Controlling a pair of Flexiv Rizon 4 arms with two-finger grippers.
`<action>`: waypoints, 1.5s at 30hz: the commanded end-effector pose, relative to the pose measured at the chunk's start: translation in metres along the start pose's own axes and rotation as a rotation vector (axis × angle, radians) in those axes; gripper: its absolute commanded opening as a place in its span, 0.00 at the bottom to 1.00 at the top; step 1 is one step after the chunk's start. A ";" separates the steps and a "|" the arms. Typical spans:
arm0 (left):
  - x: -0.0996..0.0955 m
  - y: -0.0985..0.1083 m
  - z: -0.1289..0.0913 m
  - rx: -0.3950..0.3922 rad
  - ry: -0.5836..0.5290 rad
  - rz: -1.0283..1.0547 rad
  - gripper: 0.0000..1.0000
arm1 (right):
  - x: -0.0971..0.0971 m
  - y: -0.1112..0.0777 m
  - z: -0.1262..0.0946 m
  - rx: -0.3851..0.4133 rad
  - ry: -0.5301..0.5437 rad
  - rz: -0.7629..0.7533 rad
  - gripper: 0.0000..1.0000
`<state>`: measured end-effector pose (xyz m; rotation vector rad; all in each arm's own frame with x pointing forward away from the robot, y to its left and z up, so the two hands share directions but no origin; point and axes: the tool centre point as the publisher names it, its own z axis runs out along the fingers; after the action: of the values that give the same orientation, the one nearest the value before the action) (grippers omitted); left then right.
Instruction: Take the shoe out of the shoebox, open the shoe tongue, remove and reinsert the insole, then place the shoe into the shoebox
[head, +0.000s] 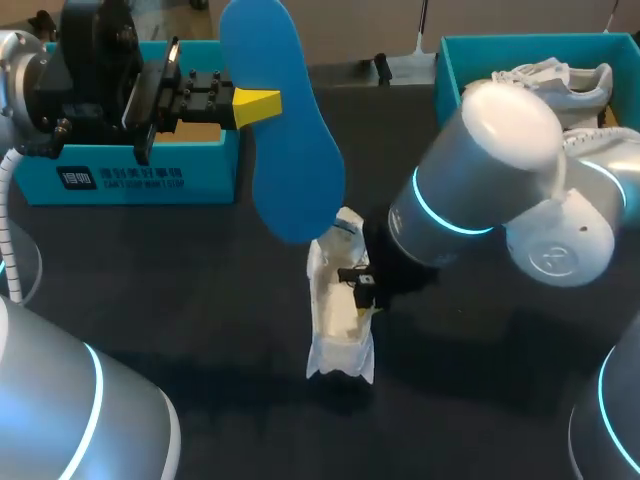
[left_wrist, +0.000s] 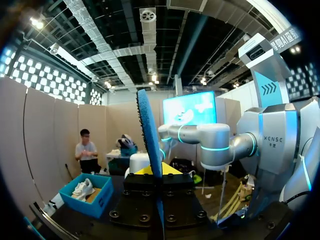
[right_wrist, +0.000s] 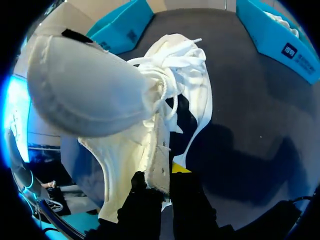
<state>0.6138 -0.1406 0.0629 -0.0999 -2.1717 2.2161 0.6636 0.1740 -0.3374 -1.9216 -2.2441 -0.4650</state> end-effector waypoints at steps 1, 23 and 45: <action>0.000 0.001 0.000 0.001 0.000 0.001 0.00 | -0.002 0.008 0.011 0.027 0.034 -0.012 0.00; 0.000 0.001 0.000 0.001 0.000 0.001 0.00 | -0.024 0.020 0.042 0.099 0.077 0.002 0.00; 0.000 0.001 0.000 0.001 0.000 0.001 0.00 | -0.024 0.010 0.020 0.048 0.177 0.007 1.00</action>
<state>0.6138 -0.1406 0.0630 -0.0999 -2.1717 2.2161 0.6895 0.1721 -0.3753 -1.7936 -2.1260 -0.5137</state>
